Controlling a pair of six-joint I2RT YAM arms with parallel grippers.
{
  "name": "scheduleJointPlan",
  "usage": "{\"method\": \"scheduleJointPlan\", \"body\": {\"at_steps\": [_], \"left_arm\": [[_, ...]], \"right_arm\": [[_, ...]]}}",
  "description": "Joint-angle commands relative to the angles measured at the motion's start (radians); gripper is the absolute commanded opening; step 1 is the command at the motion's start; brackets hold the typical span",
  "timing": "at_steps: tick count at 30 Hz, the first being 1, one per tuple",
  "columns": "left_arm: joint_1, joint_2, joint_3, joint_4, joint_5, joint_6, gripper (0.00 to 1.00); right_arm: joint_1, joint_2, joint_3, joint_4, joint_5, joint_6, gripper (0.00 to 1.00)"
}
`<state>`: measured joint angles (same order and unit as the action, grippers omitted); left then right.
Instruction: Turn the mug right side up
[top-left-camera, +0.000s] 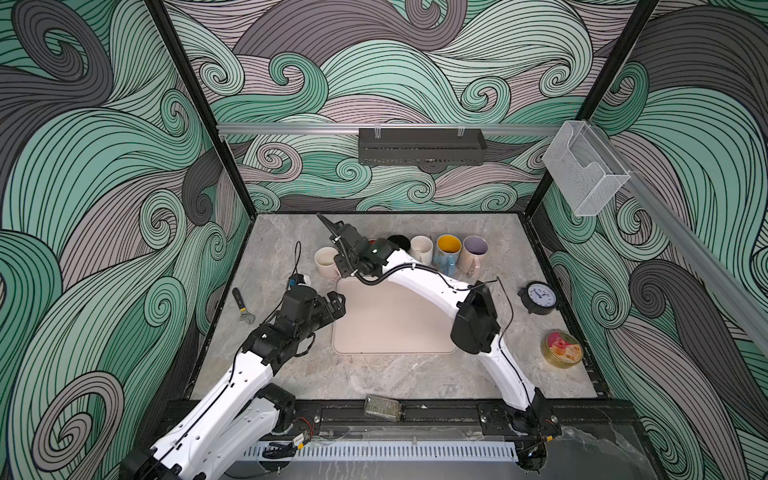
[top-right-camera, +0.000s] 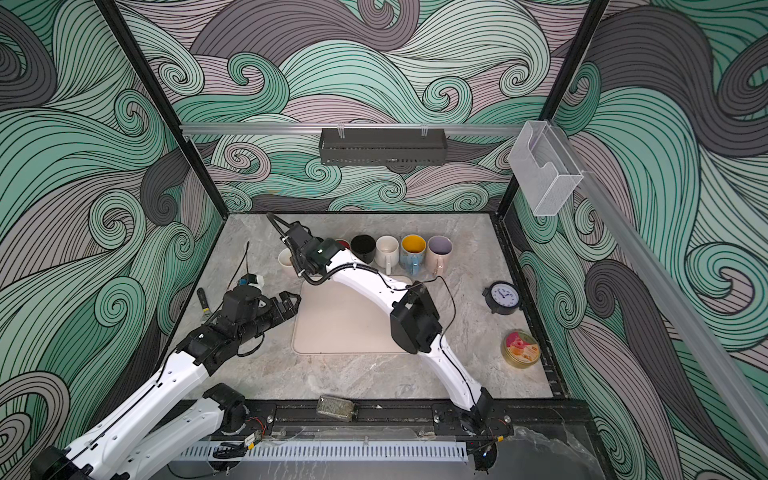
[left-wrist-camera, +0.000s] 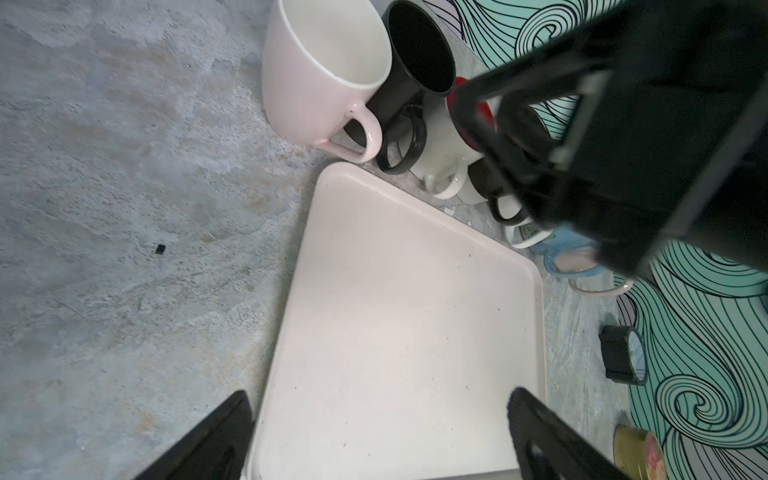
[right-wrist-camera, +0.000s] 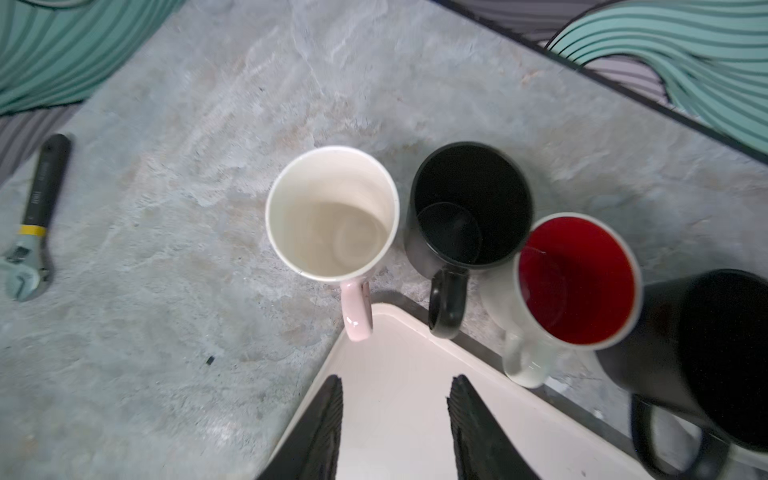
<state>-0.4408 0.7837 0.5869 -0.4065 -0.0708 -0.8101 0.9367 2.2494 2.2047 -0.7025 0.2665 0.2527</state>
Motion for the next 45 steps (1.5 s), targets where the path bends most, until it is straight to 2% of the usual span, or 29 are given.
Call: {"method": "scheduleJointPlan", "body": {"at_steps": [1,3,7,8,14,16,18,21,22,24,26,27,30,34,35,37,38,40,41,45], "left_arm": [[-0.004,0.009,0.046,0.021,-0.106,0.061,0.98],[-0.003,0.029,0.063,0.022,-0.161,0.091,0.99],[-0.004,0.098,0.108,0.019,-0.263,0.136,0.98],[-0.004,0.116,0.112,0.034,-0.279,0.145,0.99],[-0.006,0.215,0.119,0.174,-0.343,0.215,0.99],[-0.006,0.231,0.098,0.260,-0.378,0.250,0.98],[-0.006,0.241,0.040,0.419,-0.411,0.312,0.99],[-0.006,0.295,-0.080,0.718,-0.432,0.475,0.99],[-0.006,0.321,-0.096,0.784,-0.446,0.504,0.99],[-0.004,0.381,-0.084,0.826,-0.553,0.540,0.99],[0.002,0.434,-0.074,0.884,-0.669,0.638,0.99],[0.010,0.464,-0.083,0.949,-0.709,0.730,0.99],[0.070,0.517,-0.116,1.090,-0.770,0.883,0.99],[0.164,0.529,-0.133,1.102,-0.720,0.853,0.98],[0.183,0.512,-0.128,1.072,-0.663,0.859,0.99],[0.215,0.527,-0.163,1.155,-0.583,0.906,0.99],[0.233,0.545,-0.176,1.186,-0.583,0.919,0.99],[0.259,0.537,-0.170,1.109,-0.585,0.846,0.99],[0.283,0.525,-0.167,1.044,-0.504,0.817,0.98],[0.346,0.618,-0.234,1.213,-0.422,0.779,0.98]], "right_arm": [[-0.012,-0.170,-0.165,0.109,0.046,-0.051,0.52],[-0.023,-0.288,-0.333,0.187,0.042,-0.077,0.62],[-0.066,-0.468,-0.550,0.205,0.035,-0.065,0.95],[-0.079,-0.512,-0.607,0.204,0.038,-0.057,0.99],[-0.163,-0.745,-0.868,0.178,0.134,-0.052,1.00],[-0.202,-0.818,-0.942,0.178,0.187,-0.036,1.00],[-0.252,-0.902,-1.034,0.209,0.220,-0.024,1.00],[-0.283,-1.033,-1.192,0.366,0.242,-0.083,1.00],[-0.285,-1.066,-1.243,0.423,0.244,-0.112,1.00],[-0.285,-1.112,-1.323,0.508,0.251,-0.153,1.00],[-0.285,-1.124,-1.353,0.525,0.266,-0.176,1.00],[-0.287,-1.121,-1.354,0.519,0.272,-0.185,1.00],[-0.289,-1.117,-1.351,0.510,0.280,-0.187,1.00],[-0.303,-1.111,-1.363,0.527,0.262,-0.190,1.00],[-0.311,-1.107,-1.369,0.538,0.250,-0.188,1.00],[-0.323,-1.104,-1.383,0.560,0.223,-0.180,1.00],[-0.328,-1.103,-1.392,0.570,0.214,-0.176,1.00],[-0.339,-1.105,-1.397,0.569,0.211,-0.160,1.00],[-0.346,-1.108,-1.407,0.577,0.208,-0.156,1.00],[-0.393,-1.102,-1.446,0.620,0.170,-0.163,1.00]]}}
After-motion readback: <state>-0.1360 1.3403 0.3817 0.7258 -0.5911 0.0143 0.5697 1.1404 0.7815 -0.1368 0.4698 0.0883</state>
